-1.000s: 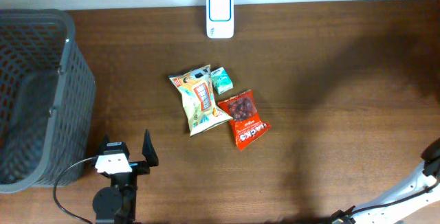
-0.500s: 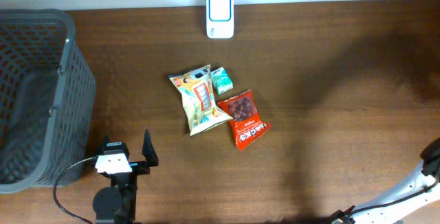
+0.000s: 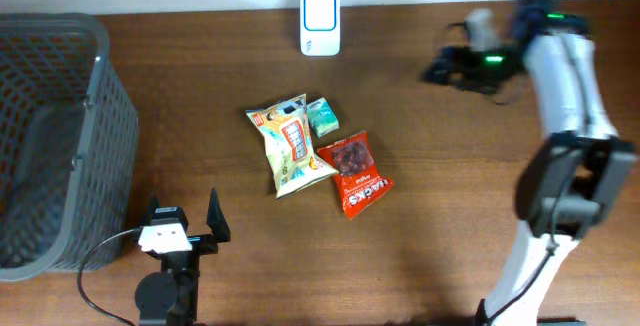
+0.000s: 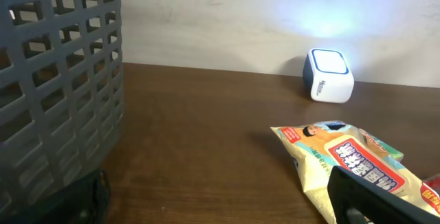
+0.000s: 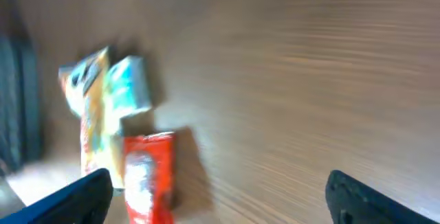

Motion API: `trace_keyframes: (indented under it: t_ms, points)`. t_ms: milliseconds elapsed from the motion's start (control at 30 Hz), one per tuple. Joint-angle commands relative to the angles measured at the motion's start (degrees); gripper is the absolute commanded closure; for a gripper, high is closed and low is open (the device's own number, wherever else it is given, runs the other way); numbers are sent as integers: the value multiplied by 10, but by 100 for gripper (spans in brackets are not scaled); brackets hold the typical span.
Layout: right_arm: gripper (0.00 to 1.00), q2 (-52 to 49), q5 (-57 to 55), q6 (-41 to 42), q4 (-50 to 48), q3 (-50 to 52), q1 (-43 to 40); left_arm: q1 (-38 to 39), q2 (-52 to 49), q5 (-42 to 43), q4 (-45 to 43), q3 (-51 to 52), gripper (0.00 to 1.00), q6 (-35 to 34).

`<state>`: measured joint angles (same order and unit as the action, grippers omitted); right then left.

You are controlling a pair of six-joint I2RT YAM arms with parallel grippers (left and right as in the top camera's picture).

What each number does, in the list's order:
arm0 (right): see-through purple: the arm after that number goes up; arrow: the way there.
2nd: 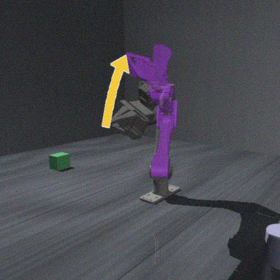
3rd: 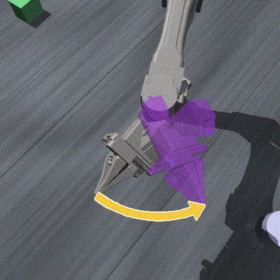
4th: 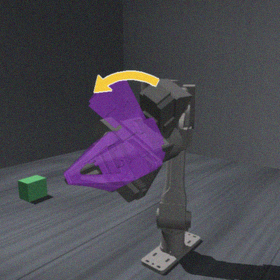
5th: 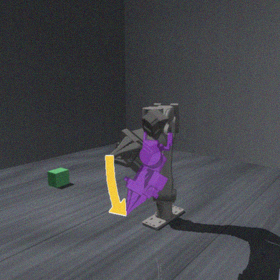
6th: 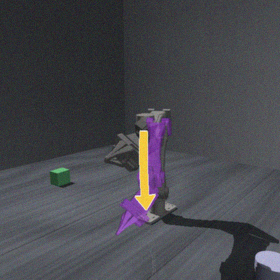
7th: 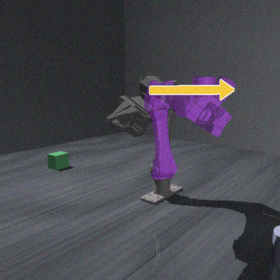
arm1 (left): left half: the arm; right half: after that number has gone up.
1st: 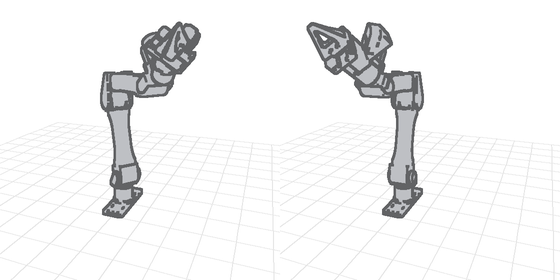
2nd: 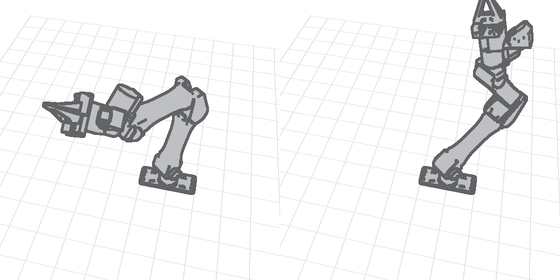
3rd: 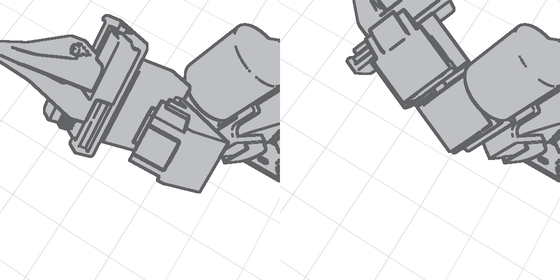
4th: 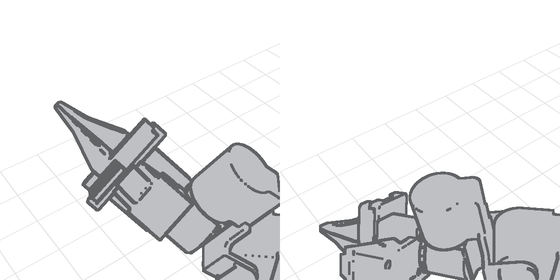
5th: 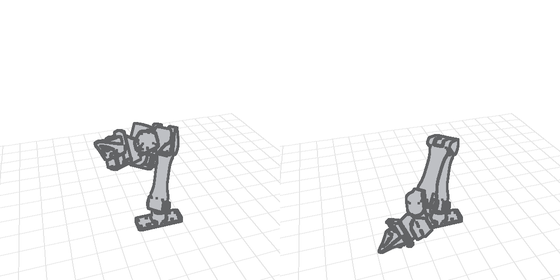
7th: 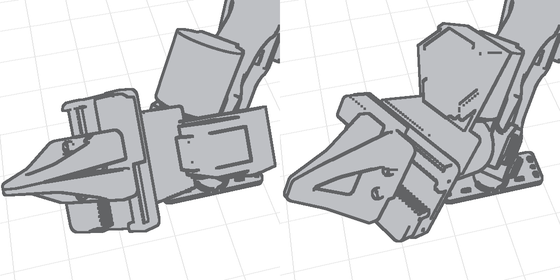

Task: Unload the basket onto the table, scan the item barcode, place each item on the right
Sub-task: 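Reach the right gripper back to the pile toward the green Kleenex pack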

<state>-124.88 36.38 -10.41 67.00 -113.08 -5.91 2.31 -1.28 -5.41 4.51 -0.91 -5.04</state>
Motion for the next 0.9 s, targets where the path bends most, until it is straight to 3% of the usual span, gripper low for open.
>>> trace_keyframes:
  t_ms: [0,67,167,233,300,367,433,567,867]
  points:
    - [1,15,-67,-37,-8,-3,112,3,2,0,-1,4,1,-3]
    - [1,15,-140,-23,-21,-3,175,3,2,0,-1,4,1,-3]
    - [1,9,-239,85,-58,-3,237,3,2,0,-1,4,1,-3]
    - [0,0,-242,112,-79,-3,274,3,2,0,-1,4,1,-3]
    - [5,-9,-242,112,-92,-3,306,3,2,0,-1,4,1,-3]
    - [18,-19,-242,111,-97,-3,330,3,2,0,-1,4,1,-3]
    - [28,-25,-242,112,-96,-3,346,3,2,0,-1,4,1,-3]
    - [36,-29,-242,126,-85,-3,376,3,2,0,-1,4,1,-3]
    - [37,-30,-269,200,-93,57,389,3,2,0,-1,4,1,-3]
